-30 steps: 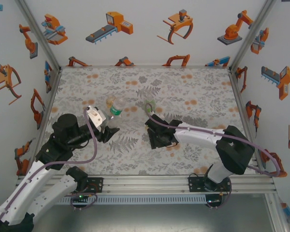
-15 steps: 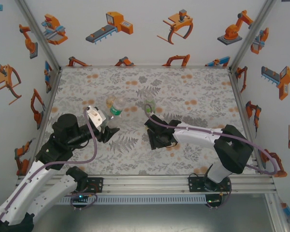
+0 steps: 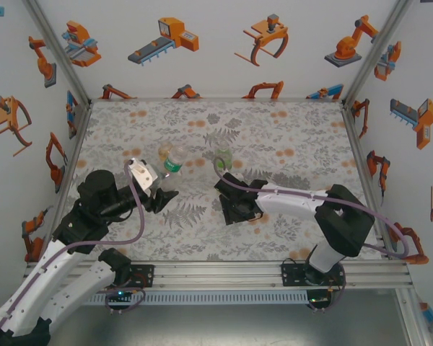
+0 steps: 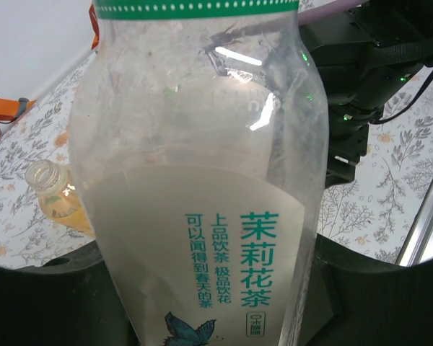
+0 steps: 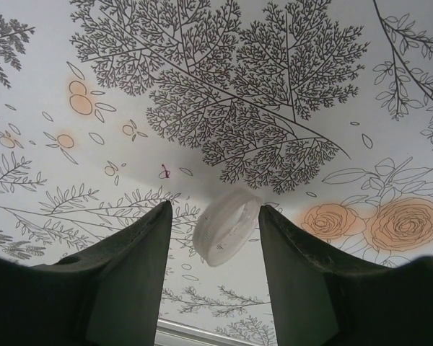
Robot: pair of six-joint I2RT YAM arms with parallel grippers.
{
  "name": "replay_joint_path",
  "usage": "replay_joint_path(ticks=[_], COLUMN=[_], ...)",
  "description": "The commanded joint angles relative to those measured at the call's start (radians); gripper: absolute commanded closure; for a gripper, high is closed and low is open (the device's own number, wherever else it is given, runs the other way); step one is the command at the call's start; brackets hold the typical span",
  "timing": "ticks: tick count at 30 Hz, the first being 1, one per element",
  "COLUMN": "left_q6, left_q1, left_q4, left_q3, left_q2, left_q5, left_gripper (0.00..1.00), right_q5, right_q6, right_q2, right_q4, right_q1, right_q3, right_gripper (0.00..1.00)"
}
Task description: Screw on the bottle caps
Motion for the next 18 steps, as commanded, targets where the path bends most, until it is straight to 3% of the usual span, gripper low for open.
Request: replay_joint_path(ticks=[1, 10, 18], left_q6=[0.016, 0.021, 0.024], left_q1=[0.006, 0.006, 0.006], left_q4=[0.013, 0.012, 0.013], left_q3=[-0.007, -0.008, -0.01], left_q2=[-0.011, -0.01, -0.009], left_q5=[0.011, 0.008, 0.006], left_gripper=[0.93, 0.93, 0.93], right_q5=[-0.008, -0.013, -0.019], right_q6=[0.015, 0.017, 0.027], right_q2=[0.018, 0.046, 0.035], right_q4=[-0.006, 0.005, 0.03], right_q1=[0.009, 0.008, 0.008], right_q3=[0.027, 0.023, 0.018], right_gripper=[0.5, 0.57, 0.78])
